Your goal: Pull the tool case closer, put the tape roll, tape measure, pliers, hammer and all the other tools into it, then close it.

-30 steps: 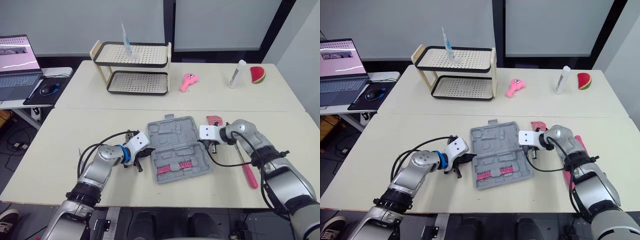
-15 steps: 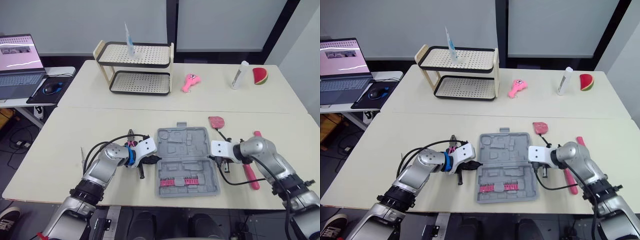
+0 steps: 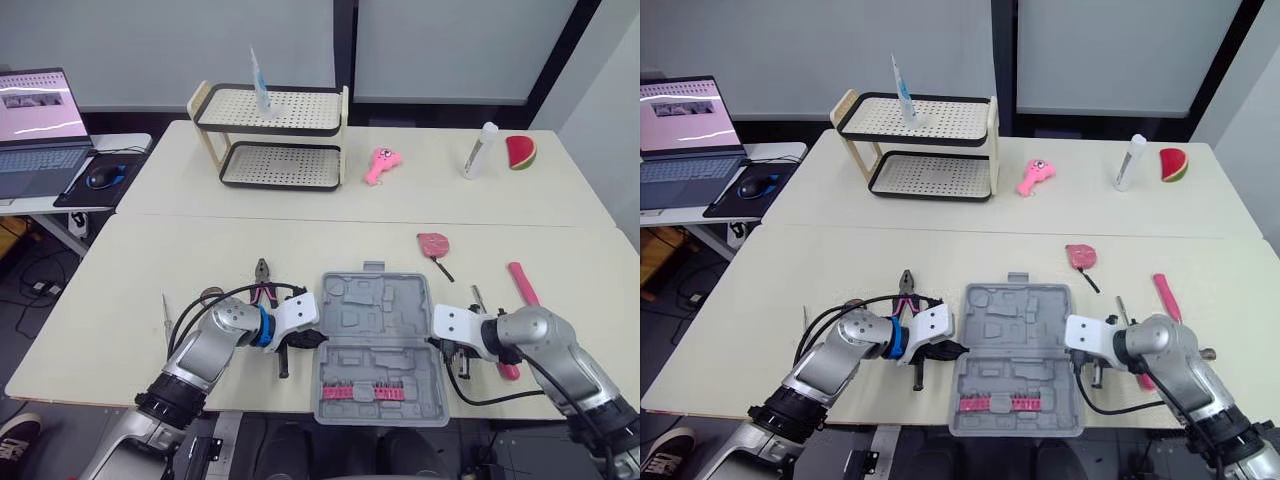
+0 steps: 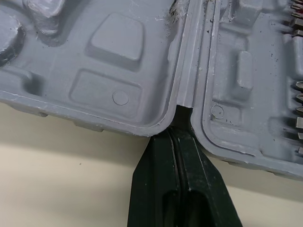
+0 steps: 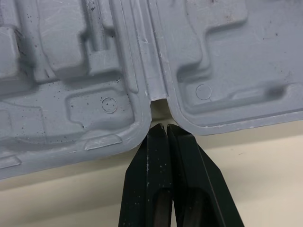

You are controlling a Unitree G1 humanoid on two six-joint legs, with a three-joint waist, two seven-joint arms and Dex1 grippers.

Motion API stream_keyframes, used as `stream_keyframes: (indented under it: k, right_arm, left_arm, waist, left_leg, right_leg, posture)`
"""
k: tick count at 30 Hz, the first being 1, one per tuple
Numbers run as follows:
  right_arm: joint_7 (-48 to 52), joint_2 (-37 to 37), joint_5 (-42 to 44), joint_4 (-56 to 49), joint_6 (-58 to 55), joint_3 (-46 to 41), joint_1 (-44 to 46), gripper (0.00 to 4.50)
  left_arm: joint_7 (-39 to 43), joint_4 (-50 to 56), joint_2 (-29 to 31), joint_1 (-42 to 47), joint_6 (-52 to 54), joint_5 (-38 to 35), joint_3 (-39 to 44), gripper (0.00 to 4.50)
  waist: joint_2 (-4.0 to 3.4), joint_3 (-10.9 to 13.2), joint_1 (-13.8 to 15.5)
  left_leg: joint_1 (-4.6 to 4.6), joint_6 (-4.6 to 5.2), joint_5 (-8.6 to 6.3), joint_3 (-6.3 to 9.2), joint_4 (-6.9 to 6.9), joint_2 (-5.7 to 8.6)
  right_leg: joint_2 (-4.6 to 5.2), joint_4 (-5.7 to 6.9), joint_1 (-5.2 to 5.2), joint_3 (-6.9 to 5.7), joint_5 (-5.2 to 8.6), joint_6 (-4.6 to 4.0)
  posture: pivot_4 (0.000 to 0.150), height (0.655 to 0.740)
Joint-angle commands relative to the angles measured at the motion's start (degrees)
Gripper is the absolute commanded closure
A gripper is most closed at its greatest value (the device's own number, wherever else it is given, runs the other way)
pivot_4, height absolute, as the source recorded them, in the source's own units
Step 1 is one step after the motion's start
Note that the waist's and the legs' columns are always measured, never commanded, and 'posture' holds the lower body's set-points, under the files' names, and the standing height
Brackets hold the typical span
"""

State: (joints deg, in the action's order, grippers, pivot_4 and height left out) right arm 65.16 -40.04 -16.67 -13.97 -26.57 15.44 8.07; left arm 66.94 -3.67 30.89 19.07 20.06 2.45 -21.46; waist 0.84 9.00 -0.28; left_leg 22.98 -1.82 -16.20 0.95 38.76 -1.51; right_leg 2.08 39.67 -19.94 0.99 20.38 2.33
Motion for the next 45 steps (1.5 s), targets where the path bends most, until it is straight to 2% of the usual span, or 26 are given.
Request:
stream_keyframes:
  k: [1, 11, 29, 37, 45]
  right_arm:
    - [0.5, 1.2, 3.4, -5.4, -0.9, 2.5, -1.4, 4.49]
    - [-0.2, -0.2, 4.2, -8.9, -3.7, 2.3, -5.1, 4.49]
    - [-2.4, -1.3, 5.3, -8.4, -3.7, 2.7, -6.9, 4.49]
    - [-3.3, -5.3, 6.1, -3.8, 0.9, -1.3, -6.9, 4.49]
    - [-4.3, -8.9, 10.7, -1.4, 4.4, -6.3, -6.8, 4.49]
  left_arm:
    - [2.5, 3.7, -0.8, -1.3, 0.7, -0.9, -4.7, 4.5]
    - [3.1, 5.3, -0.1, -2.7, 1.7, -0.8, -5.6, 4.5]
    - [2.2, 5.8, 0.4, -3.5, 3.4, -0.4, -5.5, 4.5]
    - [1.2, 2.4, 3.5, -2.0, 2.7, -0.1, -1.9, 4.5]
    - [0.4, 2.6, 7.2, -1.8, 2.2, -4.3, 3.7, 4.5]
  waist:
    - [0.0, 0.0, 0.0]
    - [-0.01, 0.0, 0.1]
    - [-0.05, -0.1, 0.1]
    - [-0.05, -0.1, 0.1]
    - [-0.08, 0.0, 0.0]
  left_leg:
    - [-0.02, 0.01, -0.01, 0.01, 0.0, 0.0]
    - [-0.09, 0.07, -0.04, 0.2, -0.01, 0.01]
    - [-0.16, 0.09, -0.05, 0.38, -0.02, 0.02]
    - [-0.15, 0.09, -0.05, 0.38, -0.02, 0.03]
    - [-0.14, 0.09, -0.05, 0.37, -0.02, 0.0]
  right_leg:
    - [-0.01, -0.02, 0.03, 0.0, 0.0, 0.0]
    - [-0.03, -0.28, 0.33, -0.02, 0.0, 0.0]
    - [-0.06, -0.59, 0.64, -0.06, 0.0, 0.0]
    - [-0.06, -0.6, 0.64, -0.07, 0.0, 0.0]
    - [-0.06, -0.6, 0.62, -0.05, 0.0, 0.0]
  posture:
    - [0.15, 0.74]
    - [0.15, 0.74]
    - [0.15, 0.74]
    - [0.15, 0.74]
    - [0.15, 0.74]
